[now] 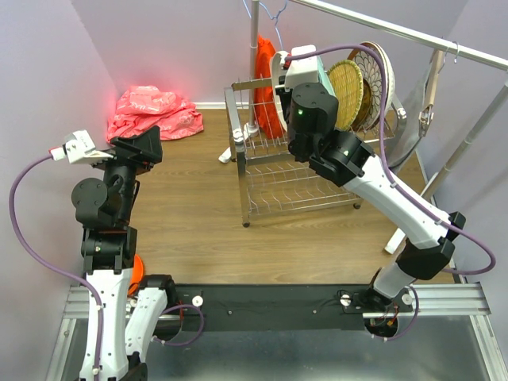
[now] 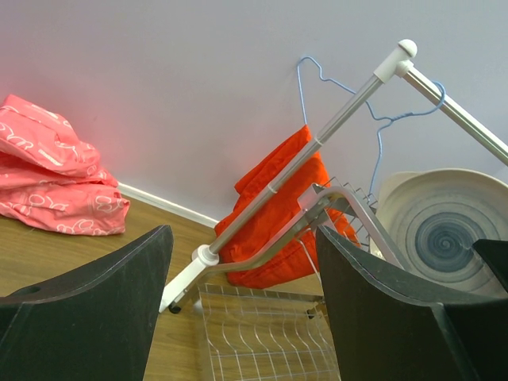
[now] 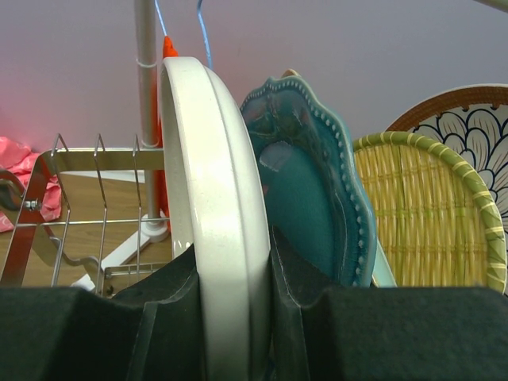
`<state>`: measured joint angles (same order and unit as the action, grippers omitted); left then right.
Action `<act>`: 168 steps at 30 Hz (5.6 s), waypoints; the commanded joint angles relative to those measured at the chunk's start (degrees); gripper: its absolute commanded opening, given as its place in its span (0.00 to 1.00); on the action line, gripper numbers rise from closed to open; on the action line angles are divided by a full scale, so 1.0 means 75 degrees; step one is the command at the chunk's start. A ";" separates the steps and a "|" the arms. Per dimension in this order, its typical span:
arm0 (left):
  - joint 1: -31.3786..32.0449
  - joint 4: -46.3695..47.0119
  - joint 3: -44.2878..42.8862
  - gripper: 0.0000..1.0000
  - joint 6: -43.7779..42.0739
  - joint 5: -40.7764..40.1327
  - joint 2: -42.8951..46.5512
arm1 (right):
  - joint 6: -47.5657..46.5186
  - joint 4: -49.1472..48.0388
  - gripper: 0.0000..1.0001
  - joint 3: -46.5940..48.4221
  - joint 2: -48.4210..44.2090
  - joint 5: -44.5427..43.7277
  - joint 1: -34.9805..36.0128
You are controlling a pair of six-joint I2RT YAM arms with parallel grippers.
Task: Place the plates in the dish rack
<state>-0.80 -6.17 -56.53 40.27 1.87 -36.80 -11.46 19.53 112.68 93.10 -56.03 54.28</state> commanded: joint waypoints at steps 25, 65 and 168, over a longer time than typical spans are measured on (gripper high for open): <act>-0.0070 -0.0009 0.0073 0.82 -0.0084 -0.0191 0.0008 | 0.0427 -0.0307 0.55 -0.0528 -0.0308 -0.0006 -0.0218; -0.0081 -0.0429 -0.0009 0.82 -0.0225 0.0067 -0.0121 | -0.2678 -0.0963 0.85 0.0574 -0.0987 0.2980 -0.0054; -0.3679 -0.6501 0.1280 0.40 0.3877 -0.4737 -0.6590 | -0.1823 -0.2252 1.00 0.0128 -0.0742 0.5994 -0.1167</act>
<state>-28.05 -52.71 -45.56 67.44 -28.67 -85.82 -26.35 2.94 112.42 89.36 -12.34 46.41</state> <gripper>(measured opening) 0.432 0.996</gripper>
